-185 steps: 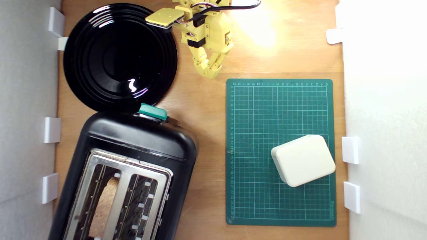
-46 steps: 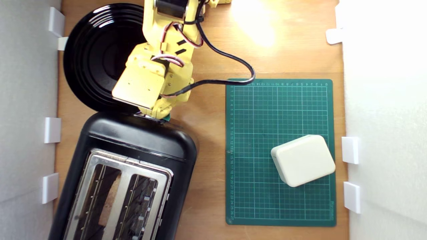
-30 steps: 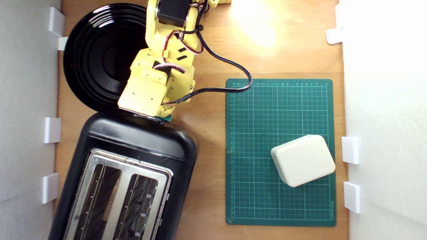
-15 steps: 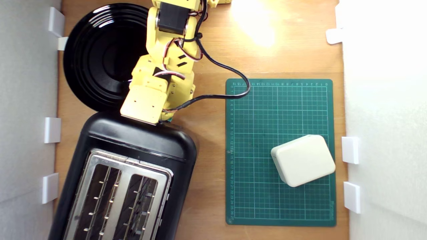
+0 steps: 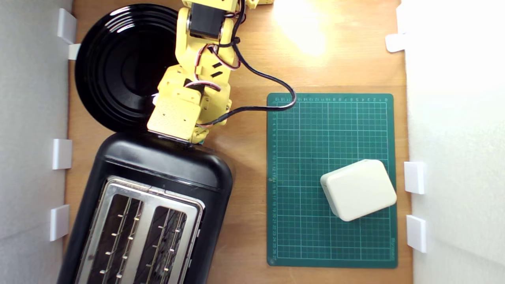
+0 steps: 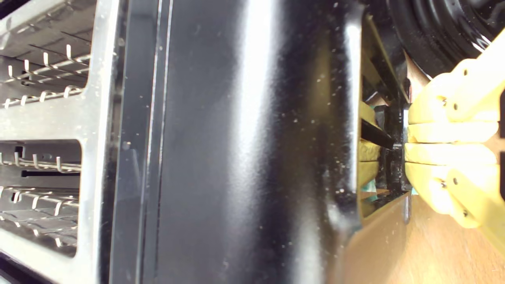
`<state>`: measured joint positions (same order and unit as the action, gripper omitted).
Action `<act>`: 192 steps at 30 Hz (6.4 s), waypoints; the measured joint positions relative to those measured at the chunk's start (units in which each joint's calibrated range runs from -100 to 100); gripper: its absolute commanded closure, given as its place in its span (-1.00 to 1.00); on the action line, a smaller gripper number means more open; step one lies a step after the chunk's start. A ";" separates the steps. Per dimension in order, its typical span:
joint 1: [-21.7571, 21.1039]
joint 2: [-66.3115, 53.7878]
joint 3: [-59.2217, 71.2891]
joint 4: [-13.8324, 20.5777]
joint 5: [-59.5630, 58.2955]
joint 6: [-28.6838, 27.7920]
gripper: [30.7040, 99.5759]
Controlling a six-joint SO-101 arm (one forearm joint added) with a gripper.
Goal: Start toaster
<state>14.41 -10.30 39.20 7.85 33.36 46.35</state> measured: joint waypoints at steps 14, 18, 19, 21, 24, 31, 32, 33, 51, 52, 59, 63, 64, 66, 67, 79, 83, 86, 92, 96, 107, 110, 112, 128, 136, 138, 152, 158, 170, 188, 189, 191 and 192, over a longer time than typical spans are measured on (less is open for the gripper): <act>0.00 -0.75 5.93 -0.29 -4.43 0.05 0.98; 0.45 -0.75 5.93 -0.29 -4.43 0.22 0.98; 0.45 -0.75 5.93 -0.29 -4.43 0.22 0.98; 0.63 -0.75 5.93 -0.29 -4.51 0.22 0.98; 0.72 -0.75 5.93 -0.39 -4.51 0.27 0.98; 0.72 -0.75 5.93 -0.39 -4.60 0.11 0.98; 0.72 -0.83 5.93 -0.39 -4.60 -0.22 0.98; 0.72 -1.42 6.02 -0.39 -4.60 -0.54 0.98; 0.81 -4.17 3.99 -0.29 2.64 -1.56 0.98; 0.81 -4.17 3.71 -0.29 2.89 -1.62 0.98; 0.90 -4.67 2.97 -0.29 5.11 -1.56 0.98; 0.99 -6.17 2.97 -0.29 6.72 -1.40 0.98; 0.99 -6.67 3.06 -0.29 6.98 -1.40 0.98; 0.99 -7.59 4.17 -0.58 7.49 -1.40 0.98; 0.99 -7.34 3.80 -0.39 8.17 -1.40 0.98; 0.63 -12.67 -9.64 -3.18 24.94 -1.40 0.98; -1.81 -18.51 -10.10 -3.56 26.98 -1.40 0.98; -2.53 -22.84 -10.10 -3.95 28.17 -1.99 0.98; -4.79 -31.51 -10.10 -4.04 36.00 -2.26 0.98; -4.16 -38.60 -9.92 -6.36 39.49 -2.59 0.98; -8.22 -64.86 14.46 -9.05 40.00 -8.24 0.98; -7.95 -70.86 20.57 -8.47 38.72 -9.48 0.98; -8.13 -74.28 24.93 -8.38 35.91 -10.23 0.98; -8.95 -88.20 57.83 -8.47 15.40 -10.72 0.98; -8.95 -88.29 60.24 -8.28 11.23 -10.72 0.98; -8.95 -88.29 60.24 -8.28 11.23 -10.72 0.98; -8.95 -88.29 60.24 -8.28 11.23 -10.72 0.98; -8.95 -88.29 60.24 -8.28 11.23 -10.72 0.98; -8.95 -88.29 60.24 -8.18 11.23 -10.72 0.98; -11.75 -88.29 60.24 -8.47 18.13 -15.41 0.98; -12.65 -88.29 60.24 -8.76 18.30 -16.59 0.98; -13.74 -88.29 60.24 -8.47 18.64 -18.48 0.98; -14.28 -88.29 60.24 -8.28 18.64 -19.18 0.98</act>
<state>0.14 -98.58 99.44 -0.43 52.00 27.17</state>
